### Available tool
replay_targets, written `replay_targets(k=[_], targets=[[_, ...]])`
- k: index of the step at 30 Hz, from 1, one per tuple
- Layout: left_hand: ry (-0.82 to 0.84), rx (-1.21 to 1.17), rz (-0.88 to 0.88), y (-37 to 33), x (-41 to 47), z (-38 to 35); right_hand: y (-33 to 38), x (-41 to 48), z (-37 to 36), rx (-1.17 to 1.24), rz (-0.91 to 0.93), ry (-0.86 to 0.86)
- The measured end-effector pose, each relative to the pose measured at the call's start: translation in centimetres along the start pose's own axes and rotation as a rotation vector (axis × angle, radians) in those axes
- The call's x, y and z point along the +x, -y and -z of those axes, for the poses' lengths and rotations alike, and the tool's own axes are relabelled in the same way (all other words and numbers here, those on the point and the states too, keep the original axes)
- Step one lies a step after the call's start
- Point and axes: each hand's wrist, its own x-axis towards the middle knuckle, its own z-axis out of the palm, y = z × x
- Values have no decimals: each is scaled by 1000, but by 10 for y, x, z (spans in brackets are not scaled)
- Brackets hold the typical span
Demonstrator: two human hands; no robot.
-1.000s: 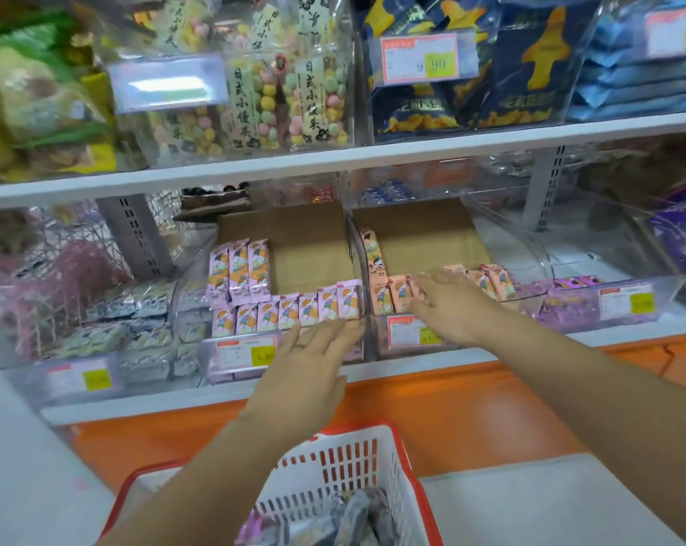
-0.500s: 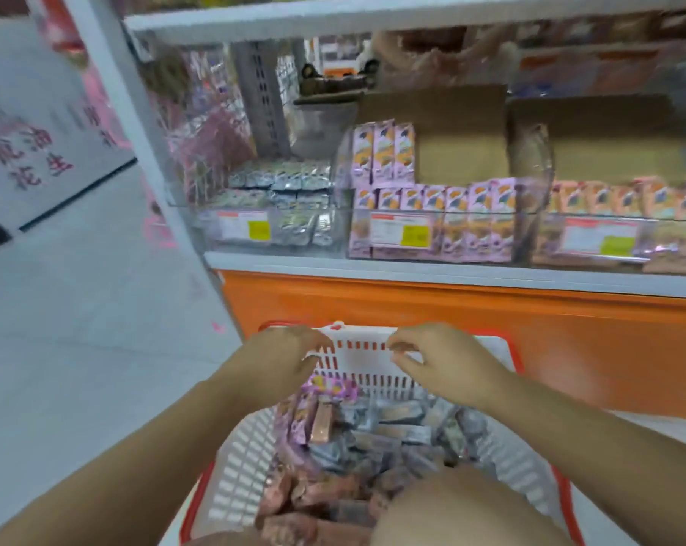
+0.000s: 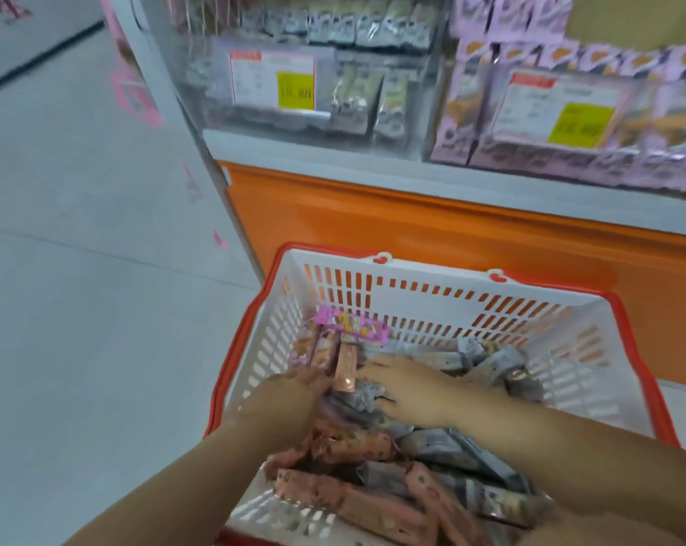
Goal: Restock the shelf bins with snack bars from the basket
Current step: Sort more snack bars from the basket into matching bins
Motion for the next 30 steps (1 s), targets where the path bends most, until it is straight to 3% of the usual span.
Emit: replay_targets(k=[8, 11, 14, 16, 20, 24, 30], targets=[[34, 1, 39, -2, 9, -22, 16, 45, -18, -125, 12, 194], [51, -34, 46, -2, 7, -19, 0, 42, -21, -58, 28, 7], [78, -146, 51, 0, 5, -11, -14, 24, -9, 202, -33, -309], [83, -259, 54, 0, 1, 2, -18, 7, 6, 431, -65, -423], [-26, -357, 72, -8, -15, 49, -13, -39, 39, 807, -52, -425], [-119, -446, 16, -24, -38, 107, 0, -92, 69, 879, -17, -472], [-96, -823, -98, -66, -77, 177, 17, -179, 104, 1011, 87, -626]])
